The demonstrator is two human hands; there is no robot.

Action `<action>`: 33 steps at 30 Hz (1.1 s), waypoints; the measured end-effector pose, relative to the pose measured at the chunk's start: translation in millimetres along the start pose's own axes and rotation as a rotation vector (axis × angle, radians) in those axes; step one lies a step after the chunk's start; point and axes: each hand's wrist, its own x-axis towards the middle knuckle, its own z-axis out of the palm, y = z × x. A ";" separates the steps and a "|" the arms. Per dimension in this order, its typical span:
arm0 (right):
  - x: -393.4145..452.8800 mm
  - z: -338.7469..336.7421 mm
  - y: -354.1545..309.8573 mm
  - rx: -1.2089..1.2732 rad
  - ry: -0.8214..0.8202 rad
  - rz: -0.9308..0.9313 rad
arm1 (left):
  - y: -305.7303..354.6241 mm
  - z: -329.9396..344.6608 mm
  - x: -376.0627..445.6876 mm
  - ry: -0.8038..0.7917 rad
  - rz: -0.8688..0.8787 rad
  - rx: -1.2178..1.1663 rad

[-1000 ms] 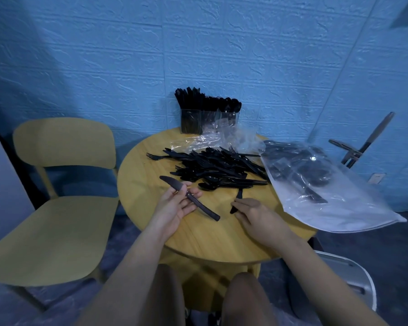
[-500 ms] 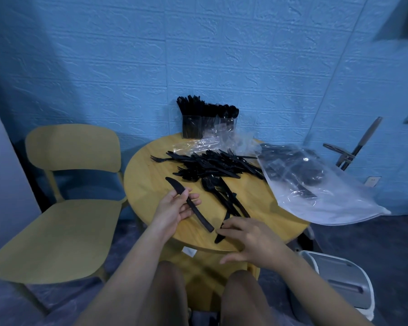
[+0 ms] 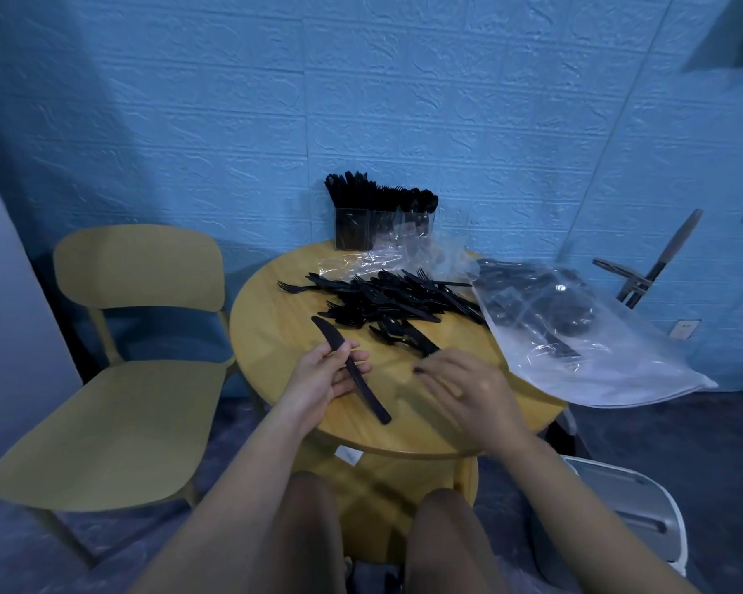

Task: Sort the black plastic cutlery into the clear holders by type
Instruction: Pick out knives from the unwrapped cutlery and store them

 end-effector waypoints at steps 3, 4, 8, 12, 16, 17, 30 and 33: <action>30.3 -12.8 5.7 0.119 0.097 0.233 | 4.6 2.9 0.9 0.008 -0.003 0.007; 42.1 -17.6 7.2 0.176 0.130 0.347 | 6.4 4.5 1.2 0.017 0.003 0.003; 89.1 -30.0 11.0 0.550 0.094 0.687 | 16.2 13.0 2.4 -0.001 0.032 0.003; 117.1 -11.9 5.3 0.573 -0.178 0.676 | 23.8 24.6 2.3 -0.141 0.028 0.052; 120.0 20.6 9.3 0.417 -0.263 0.614 | 23.4 32.9 1.6 -0.242 -0.045 -0.084; 118.6 25.4 10.3 0.397 -0.266 0.606 | 21.6 32.5 1.8 -0.241 -0.062 -0.092; 43.6 41.1 53.4 -0.229 -0.490 0.555 | 3.1 13.6 18.0 -0.059 -0.126 -0.138; 35.8 49.4 40.1 -0.276 -0.476 0.415 | 1.0 10.9 19.8 -0.032 -0.108 -0.070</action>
